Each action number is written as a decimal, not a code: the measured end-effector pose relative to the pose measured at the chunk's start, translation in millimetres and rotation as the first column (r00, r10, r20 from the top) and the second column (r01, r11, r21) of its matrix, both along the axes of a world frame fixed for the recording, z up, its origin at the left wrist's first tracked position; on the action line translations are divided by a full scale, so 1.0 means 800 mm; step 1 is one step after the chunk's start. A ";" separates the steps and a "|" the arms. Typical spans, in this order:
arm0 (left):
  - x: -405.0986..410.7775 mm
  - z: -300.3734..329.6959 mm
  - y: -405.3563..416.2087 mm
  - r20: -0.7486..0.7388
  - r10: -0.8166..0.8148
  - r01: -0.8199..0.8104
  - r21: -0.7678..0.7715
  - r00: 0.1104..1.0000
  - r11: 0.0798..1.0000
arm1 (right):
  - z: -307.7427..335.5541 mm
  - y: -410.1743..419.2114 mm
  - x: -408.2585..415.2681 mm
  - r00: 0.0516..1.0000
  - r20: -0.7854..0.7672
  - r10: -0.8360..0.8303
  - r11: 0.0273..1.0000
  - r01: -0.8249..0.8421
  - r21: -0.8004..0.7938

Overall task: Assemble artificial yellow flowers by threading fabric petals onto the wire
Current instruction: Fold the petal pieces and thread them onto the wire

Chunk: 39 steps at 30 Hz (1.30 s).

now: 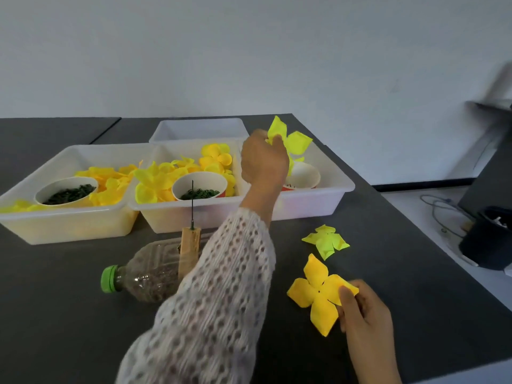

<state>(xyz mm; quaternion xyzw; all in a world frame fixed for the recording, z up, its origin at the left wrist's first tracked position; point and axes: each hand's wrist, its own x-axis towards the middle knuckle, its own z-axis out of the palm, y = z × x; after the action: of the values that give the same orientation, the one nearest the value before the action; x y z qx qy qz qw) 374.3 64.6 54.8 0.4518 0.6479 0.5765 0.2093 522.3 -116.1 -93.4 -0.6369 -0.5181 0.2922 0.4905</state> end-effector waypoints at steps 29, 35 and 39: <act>-0.020 -0.148 -0.167 -0.429 -0.784 0.778 -0.244 0.449 0.579 | 0.035 0.010 -0.002 0.740 -0.652 0.164 0.885 -0.403 -0.235; -0.027 -0.171 -0.160 -0.498 -0.741 0.695 -0.326 0.450 0.641 | 0.054 0.020 0.018 0.771 -0.581 0.262 0.684 -0.573 -0.452; -0.027 -0.184 -0.163 -0.475 -0.696 0.677 -0.246 0.539 0.693 | 0.062 0.028 0.019 0.890 -0.284 0.356 0.685 -0.455 -0.568</act>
<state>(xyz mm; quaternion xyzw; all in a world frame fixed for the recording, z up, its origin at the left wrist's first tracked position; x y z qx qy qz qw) 353.0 -66.1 -92.2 0.8068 0.4589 0.2874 0.2363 537.5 -94.0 -44.1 -0.6071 -0.4820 0.5946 0.2135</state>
